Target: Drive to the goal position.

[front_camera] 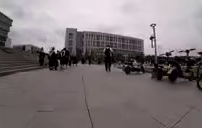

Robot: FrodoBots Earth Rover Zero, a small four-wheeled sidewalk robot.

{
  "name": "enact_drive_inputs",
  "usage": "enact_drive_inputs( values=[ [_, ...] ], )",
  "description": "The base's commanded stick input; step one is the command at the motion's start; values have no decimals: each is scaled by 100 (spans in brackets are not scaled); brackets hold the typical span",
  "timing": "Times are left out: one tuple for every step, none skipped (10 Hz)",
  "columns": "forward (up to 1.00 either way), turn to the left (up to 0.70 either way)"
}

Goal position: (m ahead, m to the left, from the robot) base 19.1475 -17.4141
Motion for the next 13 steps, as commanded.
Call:
enact_drive_inputs(
  values=[
    [69,-14],
    [69,-14],
    [68,-14],
    [68,-14],
    [68,-14],
    [67,-13],
    [65,-7],
    [64,-1],
    [68,0],
    [70,0],
    [70,0],
    [70,0],
    [70,0]
  ],
)
